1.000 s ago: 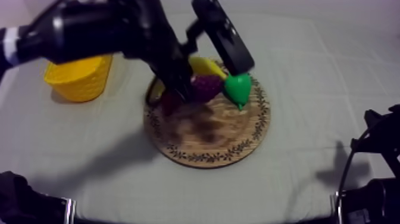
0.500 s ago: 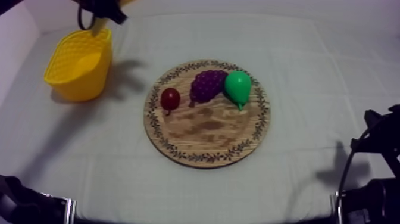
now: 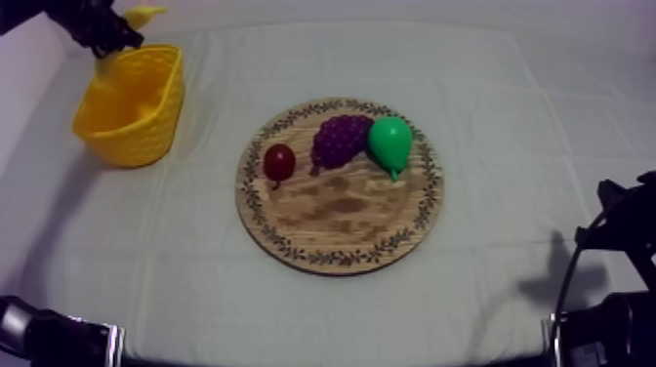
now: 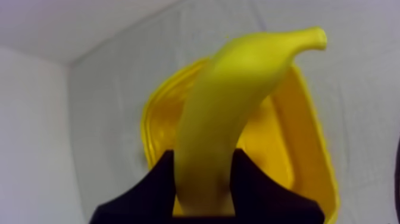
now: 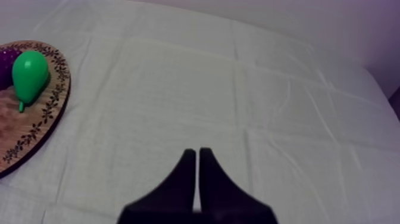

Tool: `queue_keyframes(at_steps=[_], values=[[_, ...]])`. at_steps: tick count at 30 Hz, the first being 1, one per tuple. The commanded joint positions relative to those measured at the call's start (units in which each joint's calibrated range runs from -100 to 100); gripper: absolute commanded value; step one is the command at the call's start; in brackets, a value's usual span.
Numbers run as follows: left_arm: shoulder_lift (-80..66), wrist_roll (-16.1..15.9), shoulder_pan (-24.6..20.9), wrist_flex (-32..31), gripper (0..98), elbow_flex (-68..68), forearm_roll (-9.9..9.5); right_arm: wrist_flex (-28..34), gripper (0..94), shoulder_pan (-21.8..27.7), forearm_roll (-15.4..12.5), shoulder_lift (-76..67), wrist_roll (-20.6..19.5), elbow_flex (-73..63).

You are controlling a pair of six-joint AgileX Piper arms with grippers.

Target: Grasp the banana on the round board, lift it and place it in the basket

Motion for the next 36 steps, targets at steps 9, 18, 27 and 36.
queue_keyframes(at_steps=[9, 18, 27, 36], values=[[4.09, 4.90, -0.45, -2.21, 31.1, 2.81, 1.98, 0.02, 0.3, 0.01, 0.01, -0.02, -0.01, 0.02], [9.04, 6.69, -0.77, -4.25, 31.5, 0.95, 4.69, 0.02, 0.3, 0.01, 0.01, -0.02, -0.01, 0.02], [13.67, 7.09, -2.75, -7.55, 31.9, 0.75, 6.58, 0.02, 0.3, 0.01, 0.01, -0.02, -0.01, 0.02], [16.28, 7.45, -3.33, -10.40, 34.9, 1.91, 7.04, 0.02, 0.3, 0.01, 0.01, -0.02, -0.02, 0.02]])
